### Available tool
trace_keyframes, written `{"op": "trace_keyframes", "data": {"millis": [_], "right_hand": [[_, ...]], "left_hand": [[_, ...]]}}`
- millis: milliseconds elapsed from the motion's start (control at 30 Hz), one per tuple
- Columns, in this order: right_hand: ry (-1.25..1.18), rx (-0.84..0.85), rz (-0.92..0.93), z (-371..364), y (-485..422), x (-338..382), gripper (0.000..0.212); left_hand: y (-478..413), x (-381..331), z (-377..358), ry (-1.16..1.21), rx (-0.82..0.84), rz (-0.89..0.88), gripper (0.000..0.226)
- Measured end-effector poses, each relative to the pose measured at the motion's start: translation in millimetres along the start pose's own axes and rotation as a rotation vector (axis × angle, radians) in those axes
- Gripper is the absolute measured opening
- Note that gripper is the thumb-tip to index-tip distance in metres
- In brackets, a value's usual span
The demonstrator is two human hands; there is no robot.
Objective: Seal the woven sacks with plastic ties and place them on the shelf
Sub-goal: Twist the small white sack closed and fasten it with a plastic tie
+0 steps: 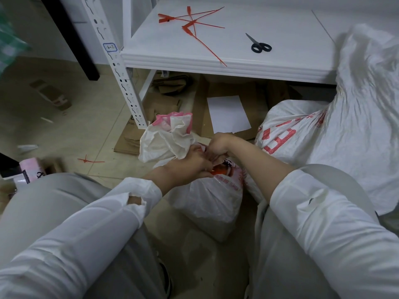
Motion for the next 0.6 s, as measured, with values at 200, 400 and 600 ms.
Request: {"op": "trace_keyframes", "data": {"millis": [200, 400, 600], "right_hand": [[-0.003, -0.019, 0.004, -3.0, -0.3, 1.0, 0.008], [0.016, -0.059, -0.009, 3.0, -2.3, -0.7, 0.008], [-0.013, 0.006, -0.027, 1.5, -1.7, -1.4, 0.020]], "left_hand": [[-0.3, -3.6, -3.5, -0.063, -0.006, 0.029, 0.028], [-1.6, 0.2, 0.4, -0.023, -0.048, 0.140, 0.036], [1.0, 0.0, 2.6, -0.031, -0.068, 0.180, 0.024]]}}
Point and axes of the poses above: each hand's wrist, its own y-axis away from the middle knuckle, its own z-axis out of the back of the hand, x = y × z, the point moved 4 cm from there along -y, towards the middle knuckle, and after that the axes turned 4 degrees about -y, right-handed, at the moved point
